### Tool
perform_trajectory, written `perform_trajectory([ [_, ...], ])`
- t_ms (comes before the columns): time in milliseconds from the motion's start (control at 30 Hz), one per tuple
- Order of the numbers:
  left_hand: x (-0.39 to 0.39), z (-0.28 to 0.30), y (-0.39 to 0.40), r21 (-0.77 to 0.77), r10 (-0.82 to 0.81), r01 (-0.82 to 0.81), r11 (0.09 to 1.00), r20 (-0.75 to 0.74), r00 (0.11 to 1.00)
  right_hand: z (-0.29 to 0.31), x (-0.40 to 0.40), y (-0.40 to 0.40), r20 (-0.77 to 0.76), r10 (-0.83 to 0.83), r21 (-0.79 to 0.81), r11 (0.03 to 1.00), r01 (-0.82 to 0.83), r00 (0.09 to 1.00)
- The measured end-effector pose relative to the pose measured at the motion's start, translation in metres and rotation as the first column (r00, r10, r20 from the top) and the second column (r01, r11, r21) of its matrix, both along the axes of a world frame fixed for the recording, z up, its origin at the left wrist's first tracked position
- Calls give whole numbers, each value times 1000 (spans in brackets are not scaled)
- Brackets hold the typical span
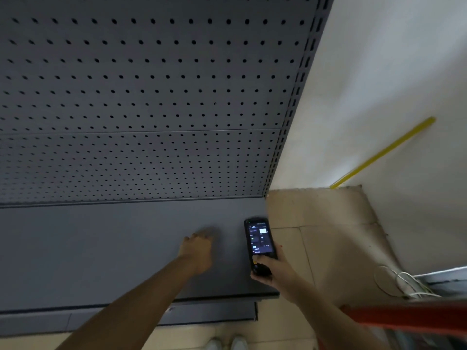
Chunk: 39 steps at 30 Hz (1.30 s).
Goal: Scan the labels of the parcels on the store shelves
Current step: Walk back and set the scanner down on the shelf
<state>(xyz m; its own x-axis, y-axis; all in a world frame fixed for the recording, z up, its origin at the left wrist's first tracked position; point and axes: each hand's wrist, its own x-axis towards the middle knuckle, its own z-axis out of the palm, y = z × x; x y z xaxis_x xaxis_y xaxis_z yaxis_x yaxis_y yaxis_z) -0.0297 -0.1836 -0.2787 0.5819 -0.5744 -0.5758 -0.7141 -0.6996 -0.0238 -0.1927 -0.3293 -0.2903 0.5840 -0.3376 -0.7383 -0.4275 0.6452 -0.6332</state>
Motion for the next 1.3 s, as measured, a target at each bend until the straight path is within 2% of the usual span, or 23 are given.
perform_trajectory([
  [100, 1, -1, -1, 15, -8, 8, 1000, -2, 1000, -6, 1, 3, -10, 75, -98, 992, -76, 997],
  [200, 0, -2, -1, 18, -15, 15, 1000, -8, 1000, -10, 2, 8, -147, 190, -310, 923, -228, 971],
  [267, -1, -3, -1, 11, -20, 20, 1000, -17, 1000, -15, 4, 11, -250, 237, -398, 859, -322, 939],
  [367, -2, -6, 0, -1, -16, 16, 1000, -37, 999, -14, 8, 17, -347, 217, -434, 825, -361, 912],
  [467, -3, -10, 1, -16, -14, 13, 1000, -48, 999, -7, 11, 21, -495, 241, -442, 758, -481, 835],
  [533, -4, -10, 2, -25, -14, 13, 1000, -51, 999, -6, 12, 22, -533, 219, -480, 717, -505, 817],
  [833, -8, -8, 5, -48, -24, 21, 999, -54, 998, -7, 5, 22, -526, 204, -576, 629, -523, 825],
  [967, -13, 4, 7, -88, -47, 43, 995, -47, 998, -7, -6, 17, -499, 182, -596, 638, -488, 847],
  [1200, -22, 42, 23, -58, -44, 48, 997, 83, 996, 8, -43, 6, -525, 201, -606, 594, -529, 827],
  [1300, -27, 60, 34, -56, -37, 45, 997, 138, 990, 12, -59, -2, -481, 214, -641, 576, -508, 850],
])
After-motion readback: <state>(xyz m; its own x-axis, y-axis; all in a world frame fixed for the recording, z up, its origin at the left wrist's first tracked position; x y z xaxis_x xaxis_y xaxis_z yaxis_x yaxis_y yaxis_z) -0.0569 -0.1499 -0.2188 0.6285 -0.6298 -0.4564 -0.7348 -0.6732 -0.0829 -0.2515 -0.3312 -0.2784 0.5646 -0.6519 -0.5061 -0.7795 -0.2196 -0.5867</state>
